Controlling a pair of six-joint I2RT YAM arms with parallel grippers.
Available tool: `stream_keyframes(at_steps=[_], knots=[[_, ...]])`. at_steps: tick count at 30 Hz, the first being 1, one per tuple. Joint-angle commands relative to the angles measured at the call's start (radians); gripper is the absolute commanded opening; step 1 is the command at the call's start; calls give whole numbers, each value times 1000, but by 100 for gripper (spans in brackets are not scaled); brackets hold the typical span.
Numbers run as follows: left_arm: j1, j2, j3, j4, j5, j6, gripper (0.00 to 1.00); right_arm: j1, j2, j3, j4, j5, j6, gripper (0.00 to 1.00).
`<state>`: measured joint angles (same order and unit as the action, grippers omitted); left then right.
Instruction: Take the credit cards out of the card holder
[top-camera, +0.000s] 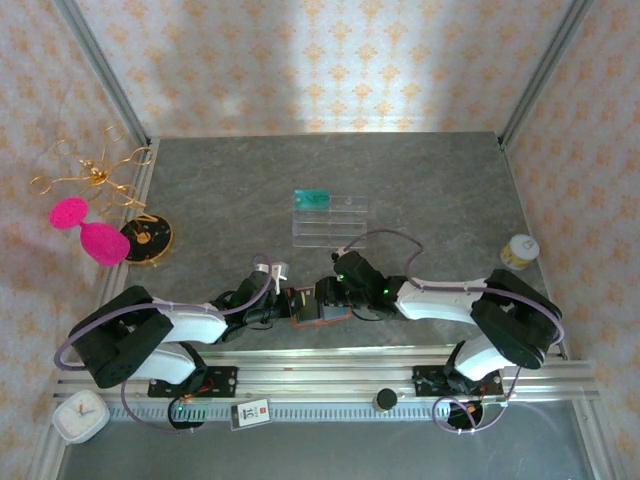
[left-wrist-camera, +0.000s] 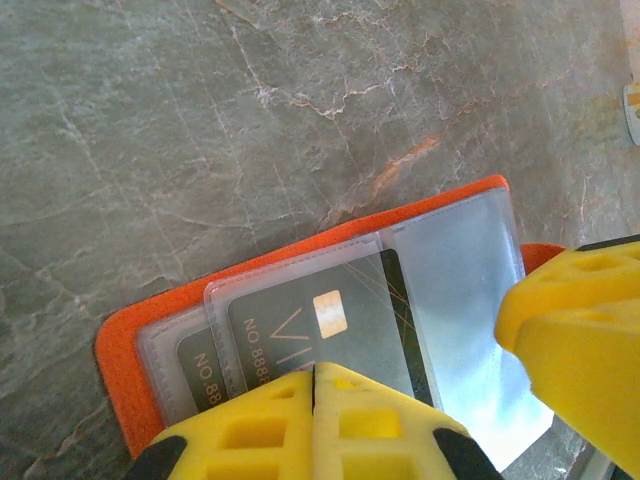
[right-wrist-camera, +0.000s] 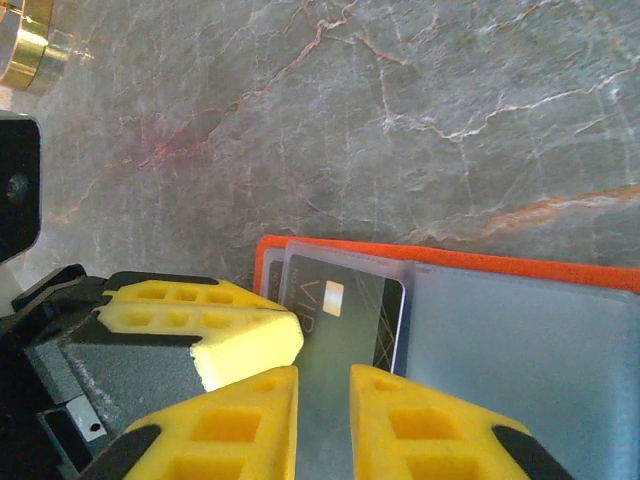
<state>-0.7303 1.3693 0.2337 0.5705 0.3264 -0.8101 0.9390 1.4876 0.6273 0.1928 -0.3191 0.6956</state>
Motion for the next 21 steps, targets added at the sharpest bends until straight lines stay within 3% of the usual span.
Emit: stream_keyframes(at_steps=[1,16,21], knots=[[9,4,-12,-23,10,22,0,-2,31,-8,39,-13,28,19],[9,12,-23,-4,16,19,0,-2,112,-2,20,-5,43,16],[11,13,-25,2,18,17,0,-2,111,-19,54,-19,53,10]])
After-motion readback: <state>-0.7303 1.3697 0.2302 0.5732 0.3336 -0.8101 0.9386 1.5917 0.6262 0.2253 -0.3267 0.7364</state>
